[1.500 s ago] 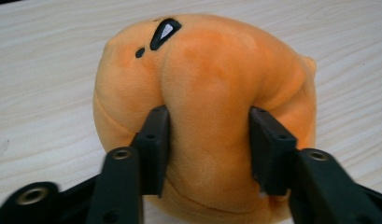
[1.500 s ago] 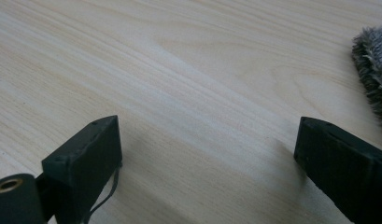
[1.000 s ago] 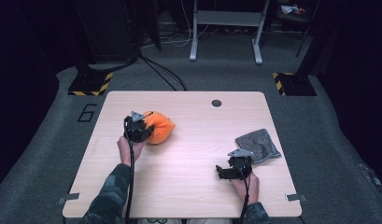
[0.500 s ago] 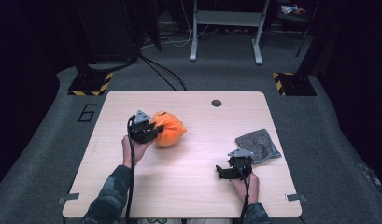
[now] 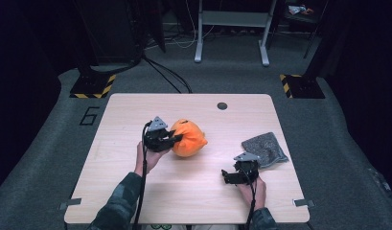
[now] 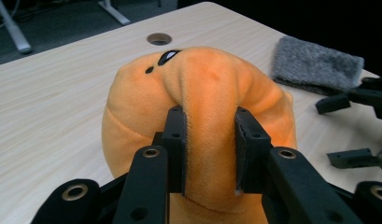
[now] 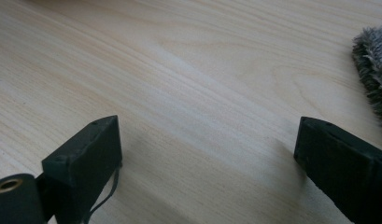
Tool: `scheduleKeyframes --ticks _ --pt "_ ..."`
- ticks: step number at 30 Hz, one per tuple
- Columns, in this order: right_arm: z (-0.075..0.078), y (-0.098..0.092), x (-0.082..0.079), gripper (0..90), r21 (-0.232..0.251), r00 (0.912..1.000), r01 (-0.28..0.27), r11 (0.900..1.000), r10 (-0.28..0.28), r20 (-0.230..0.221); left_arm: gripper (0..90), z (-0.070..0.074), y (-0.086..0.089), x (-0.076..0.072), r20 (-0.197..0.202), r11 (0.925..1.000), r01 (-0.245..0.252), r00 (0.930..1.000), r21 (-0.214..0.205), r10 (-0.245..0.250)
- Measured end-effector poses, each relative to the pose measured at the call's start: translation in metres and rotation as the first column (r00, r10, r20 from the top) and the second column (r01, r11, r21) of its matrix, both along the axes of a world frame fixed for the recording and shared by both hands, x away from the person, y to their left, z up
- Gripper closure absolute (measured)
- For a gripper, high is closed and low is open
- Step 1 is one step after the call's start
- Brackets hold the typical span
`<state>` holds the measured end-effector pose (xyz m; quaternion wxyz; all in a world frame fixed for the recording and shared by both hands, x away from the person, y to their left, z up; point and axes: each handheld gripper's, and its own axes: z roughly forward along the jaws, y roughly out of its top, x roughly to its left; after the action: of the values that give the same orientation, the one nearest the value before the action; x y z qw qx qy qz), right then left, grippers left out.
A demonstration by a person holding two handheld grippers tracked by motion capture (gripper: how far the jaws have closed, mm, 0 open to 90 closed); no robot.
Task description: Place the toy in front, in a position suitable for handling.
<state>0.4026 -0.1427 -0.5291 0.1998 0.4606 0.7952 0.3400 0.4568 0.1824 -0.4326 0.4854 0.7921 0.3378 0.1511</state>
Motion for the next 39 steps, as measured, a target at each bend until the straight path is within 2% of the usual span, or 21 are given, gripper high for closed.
scheduleKeyframes --ticks 7,14,16,18,19,21,24,27,29,33,37,39 --pt "0.0 0.0 0.0 6.6 0.0 1.0 0.0 1.0 0.0 0.0 69.8 -0.002 -0.017 -0.004 0.001 0.9977 0.068 0.9977 0.008 -0.068" --pt "0.0 0.0 0.0 6.6 0.0 1.0 0.0 1.0 0.0 0.0 69.2 -0.008 -0.03 -0.005 -0.01 0.9901 0.139 0.9902 0.014 -0.139" --pt "0.0 0.0 0.0 6.6 0.0 1.0 0.0 1.0 0.0 0.0 68.8 -0.016 -0.032 -0.002 -0.041 0.9883 0.152 0.9876 0.012 -0.152" --pt "0.0 0.0 0.0 6.6 0.0 1.0 0.0 1.0 0.0 0.0 68.3 -0.028 -0.034 0.001 -0.071 0.9839 0.175 0.9826 0.039 -0.172" --pt "0.0 0.0 0.0 6.6 0.0 1.0 0.0 1.0 0.0 0.0 68.1 -0.031 -0.033 0.001 -0.079 0.9831 0.181 0.9807 0.024 -0.179" --pt "0.0 0.0 0.0 6.6 -0.002 1.0 -0.003 1.0 0.003 0.002 67.4 -0.033 -0.03 0.002 -0.089 0.9845 0.175 0.9806 -0.001 -0.175" --pt "0.0 0.0 0.0 6.7 -0.001 1.0 -0.003 1.0 0.003 0.003 61.5 -0.032 -0.028 0.002 -0.088 0.9845 0.175 0.981 0.014 -0.173" --pt "0.0 0.0 0.0 6.7 -0.001 1.0 -0.004 1.0 0.004 0.002 50.1 -0.029 -0.027 0.002 -0.084 0.9833 0.18 0.9807 0.029 -0.177" --pt "0.0 0.0 0.0 6.7 -0.001 1.0 -0.004 1.0 0.004 0.002 43.9 -0.028 -0.026 0.0 -0.073 0.9863 0.163 0.9843 0.026 -0.161" --pt "0.0 0.0 0.0 6.8 -0.001 1.0 -0.003 1.0 0.003 0.003 31.4 -0.022 -0.022 -0.003 -0.066 0.9887 0.149 0.9869 0.018 -0.147" --pt "0.0 0.0 0.0 6.8 -0.001 1.0 -0.003 1.0 0.003 0.004 23.1 -0.017 -0.01 -0.008 -0.063 0.992 0.126 0.9902 0.012 -0.125" --pt "0.0 0.0 0.0 6.8 -0.001 1.0 -0.004 1.0 0.004 0.003 20.1 -0.018 0.0 -0.011 -0.058 0.9959 0.09 0.9943 0.013 -0.089"
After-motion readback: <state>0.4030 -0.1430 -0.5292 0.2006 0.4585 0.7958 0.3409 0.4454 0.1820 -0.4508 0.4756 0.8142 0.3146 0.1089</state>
